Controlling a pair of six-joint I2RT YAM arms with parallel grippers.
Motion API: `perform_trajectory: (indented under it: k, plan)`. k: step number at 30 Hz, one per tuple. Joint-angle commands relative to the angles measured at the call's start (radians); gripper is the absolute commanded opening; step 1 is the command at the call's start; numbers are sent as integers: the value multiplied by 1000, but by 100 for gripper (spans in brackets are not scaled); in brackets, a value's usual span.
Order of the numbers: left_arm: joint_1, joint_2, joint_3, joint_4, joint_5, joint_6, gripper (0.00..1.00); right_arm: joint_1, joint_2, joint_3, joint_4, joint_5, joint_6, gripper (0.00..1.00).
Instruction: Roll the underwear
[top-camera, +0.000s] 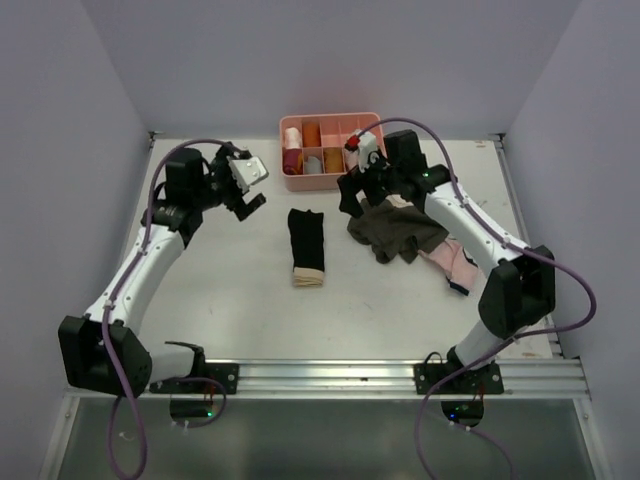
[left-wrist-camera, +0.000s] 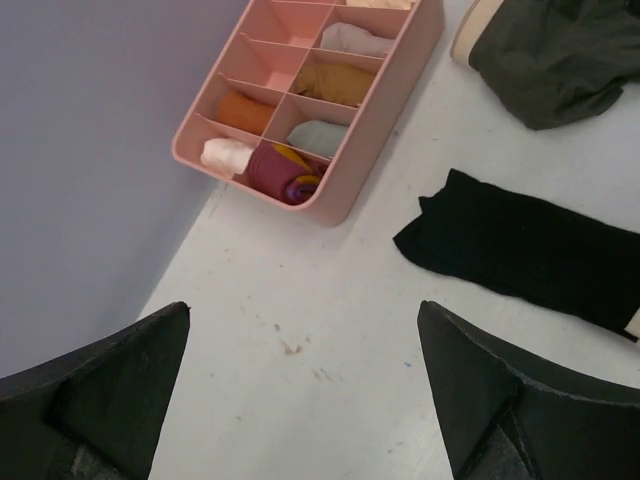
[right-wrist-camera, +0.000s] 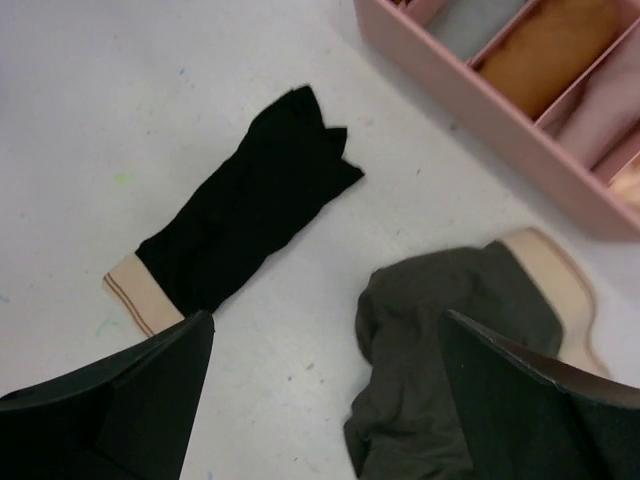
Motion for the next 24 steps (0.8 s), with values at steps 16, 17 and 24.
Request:
perform_trajectory:
  k: [16, 17, 24]
  plan:
    - [-276, -145, -508, 26, 49, 480, 75, 130, 201, 20, -43, -363, -99, 84]
    - [-279, -147, -530, 68, 55, 506, 72, 138, 238, 27, -39, -368, -70, 82]
    - [-342, -114, -657, 229, 48, 727, 64, 152, 356, 37, 9, -433, 14, 56]
